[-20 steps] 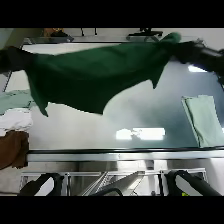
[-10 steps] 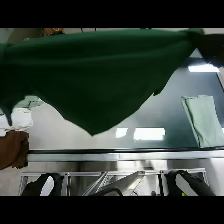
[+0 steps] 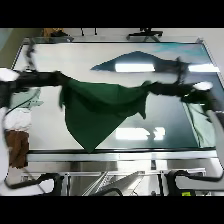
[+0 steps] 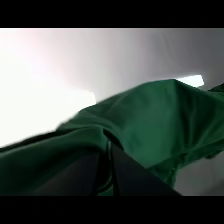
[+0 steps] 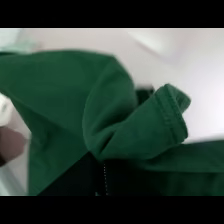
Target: Fold the shirts.
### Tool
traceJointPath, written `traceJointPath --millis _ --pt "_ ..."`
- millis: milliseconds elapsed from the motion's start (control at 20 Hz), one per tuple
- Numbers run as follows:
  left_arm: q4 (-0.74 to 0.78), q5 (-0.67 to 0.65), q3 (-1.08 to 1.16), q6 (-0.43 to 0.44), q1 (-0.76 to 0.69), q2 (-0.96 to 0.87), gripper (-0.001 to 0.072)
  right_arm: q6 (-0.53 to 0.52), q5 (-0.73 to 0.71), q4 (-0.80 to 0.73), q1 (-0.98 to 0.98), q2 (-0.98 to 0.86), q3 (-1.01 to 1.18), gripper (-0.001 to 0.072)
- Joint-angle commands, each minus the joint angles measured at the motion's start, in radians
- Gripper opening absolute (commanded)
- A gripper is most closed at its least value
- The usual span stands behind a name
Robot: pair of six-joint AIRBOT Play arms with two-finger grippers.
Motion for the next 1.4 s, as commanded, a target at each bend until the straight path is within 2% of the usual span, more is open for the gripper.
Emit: traceJointPath --millis 0,50,100,150,350,450,550,700,850,1000,1150,1350 --pt "-0.027 -0.006 0.154 -0.061 -0.037 -0.311 0.0675 -0.054 -0.145 0.035 0.044 -0.212 -0.043 0.012" --pt "-0.037 -0.08 0.237 -0.119 -0.014 -0.366 0.0671 -0.054 -0.148 0.036 0.035 -0.241 -0.031 0.0316" --pt "-0.034 -0.152 0.316 -0.173 0.006 -0.404 0.0671 -0.054 -0.143 0.035 0.019 -0.254 -0.016 0.0471" --pt "-0.034 -0.218 0.38 -0.213 0.03 -0.426 0.0671 -0.054 -0.135 0.031 0.0 -0.252 -0.002 0.0514" --pt "-0.021 -0.49 0.483 -0.353 0.108 -0.413 0.0671 -0.042 -0.032 -0.079 -0.119 -0.23 0.111 0.0509" --pt "0.046 -0.552 0.387 -0.383 0.113 -0.33 0.0671 -0.021 0.029 -0.085 -0.177 -0.23 0.148 0.0508" --pt "0.147 -0.553 0.221 -0.382 0.104 -0.206 0.0671 -0.018 0.078 -0.085 -0.218 -0.23 0.164 0.0508" --pt "0.241 -0.49 -0.12 -0.384 0.077 0.024 0.0671 -0.019 0.108 -0.089 -0.251 -0.23 0.164 0.0508" --pt "0.224 -0.356 -0.475 -0.42 0.058 0.235 0.0671 -0.02 0.115 -0.088 -0.251 -0.23 0.164 0.0508" --pt "0.143 -0.277 -0.75 -0.423 0.05 0.369 0.067 -0.023 0.118 -0.087 -0.251 -0.23 0.164 0.0508" --pt "0.098 -0.179 -0.942 -0.423 0.05 0.475 0.067 -0.023 0.127 -0.088 -0.251 -0.23 0.164 0.0508" --pt "0.048 -0.051 -1.069 -0.427 0.05 0.581 0.067 -0.023 0.129 -0.087 -0.251 -0.23 0.164 0.0508"
